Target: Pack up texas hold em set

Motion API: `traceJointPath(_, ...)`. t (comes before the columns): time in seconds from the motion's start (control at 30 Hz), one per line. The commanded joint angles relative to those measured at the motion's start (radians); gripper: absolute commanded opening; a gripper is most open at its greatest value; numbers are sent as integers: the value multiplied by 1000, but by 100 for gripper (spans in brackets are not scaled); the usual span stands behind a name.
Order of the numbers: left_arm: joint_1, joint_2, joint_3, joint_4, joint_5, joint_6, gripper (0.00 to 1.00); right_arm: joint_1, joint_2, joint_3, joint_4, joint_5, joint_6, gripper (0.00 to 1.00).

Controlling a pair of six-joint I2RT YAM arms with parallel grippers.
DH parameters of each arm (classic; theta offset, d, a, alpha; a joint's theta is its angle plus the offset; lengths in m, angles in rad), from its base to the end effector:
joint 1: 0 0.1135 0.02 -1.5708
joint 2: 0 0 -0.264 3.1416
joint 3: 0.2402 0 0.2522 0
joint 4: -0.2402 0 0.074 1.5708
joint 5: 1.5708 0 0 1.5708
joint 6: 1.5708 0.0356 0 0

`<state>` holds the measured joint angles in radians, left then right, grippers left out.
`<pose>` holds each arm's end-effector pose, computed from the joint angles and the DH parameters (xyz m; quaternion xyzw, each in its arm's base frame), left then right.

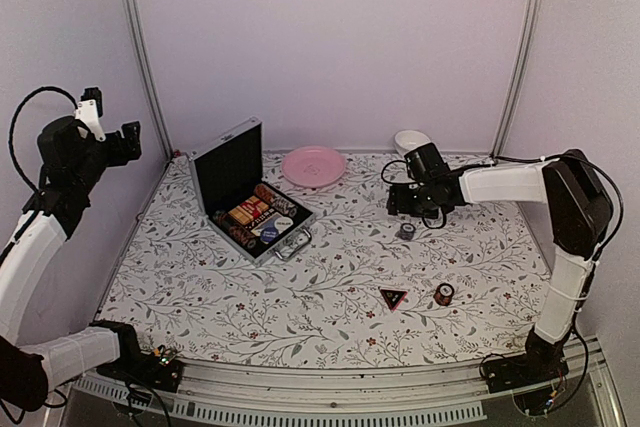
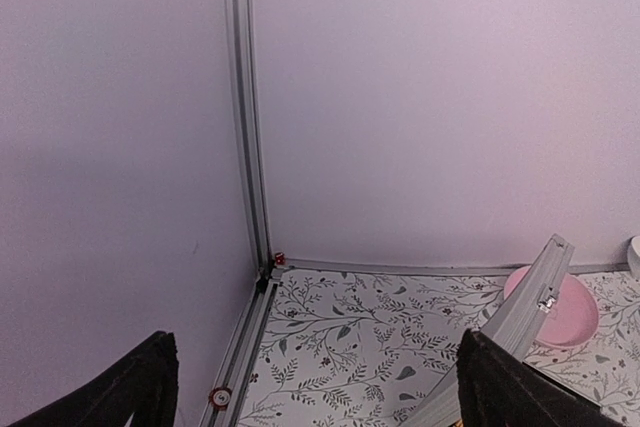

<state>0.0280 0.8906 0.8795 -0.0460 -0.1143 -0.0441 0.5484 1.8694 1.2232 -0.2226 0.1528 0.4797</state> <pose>0.2086 0.0099 0.3698 -0.0653 0.7239 0.0360 0.6858 0.3441 0.2038 0.1828 -0.0059 0.9366 0.1062 0.3338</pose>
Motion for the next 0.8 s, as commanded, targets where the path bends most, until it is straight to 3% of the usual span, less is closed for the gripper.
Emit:
traceJointPath(0.0, -5, 1, -11, 15, -9, 16, 97, -5, 44, -2, -37, 27, 12, 80)
traceJointPath(0.27, -6, 2, -11, 15, -5, 16, 97, -5, 88, -2, -52, 40, 15, 69)
traceJointPath(0.77, -6, 4, -11, 15, -1, 15, 97, -4, 114, -5, -72, 41, 31, 60)
